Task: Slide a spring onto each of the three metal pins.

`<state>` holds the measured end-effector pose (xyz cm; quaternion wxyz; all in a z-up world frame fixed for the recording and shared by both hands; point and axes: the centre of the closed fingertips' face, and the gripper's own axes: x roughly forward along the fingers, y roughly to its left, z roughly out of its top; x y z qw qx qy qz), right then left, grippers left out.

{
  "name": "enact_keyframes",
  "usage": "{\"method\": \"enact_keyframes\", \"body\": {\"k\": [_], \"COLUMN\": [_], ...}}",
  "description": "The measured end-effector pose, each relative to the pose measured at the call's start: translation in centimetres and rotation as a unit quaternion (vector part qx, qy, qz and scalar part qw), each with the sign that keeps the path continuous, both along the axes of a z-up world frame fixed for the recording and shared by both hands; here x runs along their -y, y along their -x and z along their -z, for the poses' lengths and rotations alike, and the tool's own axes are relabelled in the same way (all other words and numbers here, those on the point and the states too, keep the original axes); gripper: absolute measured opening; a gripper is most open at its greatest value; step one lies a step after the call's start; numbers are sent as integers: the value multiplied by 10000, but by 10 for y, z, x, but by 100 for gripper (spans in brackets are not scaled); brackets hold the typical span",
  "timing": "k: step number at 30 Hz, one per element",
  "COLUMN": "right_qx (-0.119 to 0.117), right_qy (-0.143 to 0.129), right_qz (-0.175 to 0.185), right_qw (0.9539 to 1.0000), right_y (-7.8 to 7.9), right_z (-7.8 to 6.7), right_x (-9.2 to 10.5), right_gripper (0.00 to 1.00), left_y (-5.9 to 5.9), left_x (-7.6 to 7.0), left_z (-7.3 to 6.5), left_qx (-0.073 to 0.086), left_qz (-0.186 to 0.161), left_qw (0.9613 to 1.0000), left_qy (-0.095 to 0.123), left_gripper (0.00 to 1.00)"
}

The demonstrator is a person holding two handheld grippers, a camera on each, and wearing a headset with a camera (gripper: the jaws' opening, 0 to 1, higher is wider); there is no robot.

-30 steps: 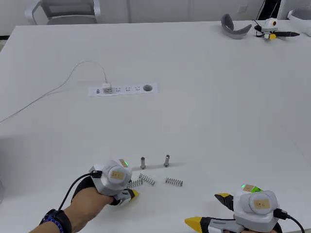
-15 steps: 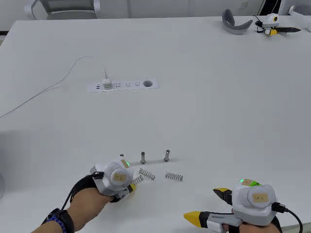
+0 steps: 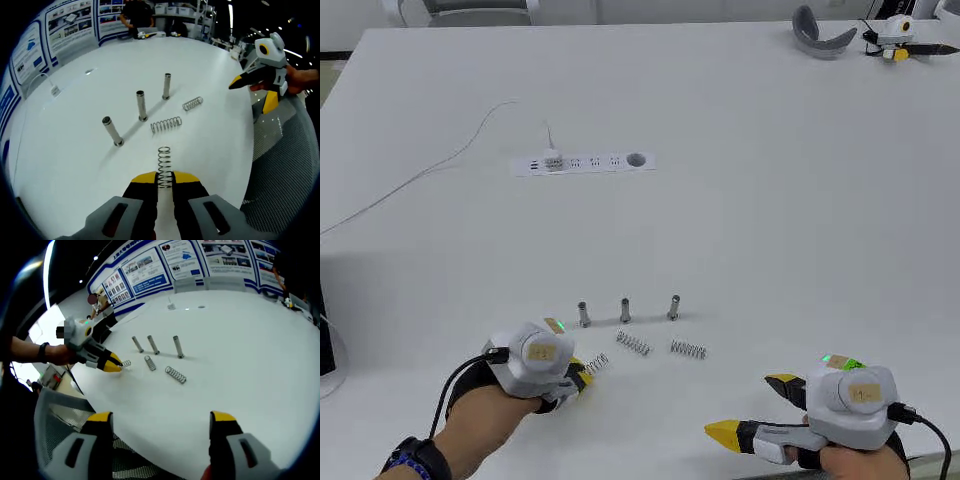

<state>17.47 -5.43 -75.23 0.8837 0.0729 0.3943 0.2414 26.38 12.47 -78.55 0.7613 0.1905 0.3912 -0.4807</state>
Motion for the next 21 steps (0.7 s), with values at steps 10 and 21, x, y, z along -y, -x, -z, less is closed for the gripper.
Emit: {"method": "enact_keyframes", "body": {"k": [10,21], "right_qx": [-3,34], "right_qy": [-23,-104], "right_qz": [-178,-336], "right_qw": [9998,9994], "right_y": [0,-4], "right_z": [0,-6], "right_x": [-13,-18], "right_gripper": [80,79], "left_y": [3,7], "left_x": [-22,-36], "left_z": [-17,-48], "left_qx": [105,354], "left_qz": [-223,-219], "left_qw": [9996,9984], "left_qy": [130,390], "left_gripper": [10,10]}}
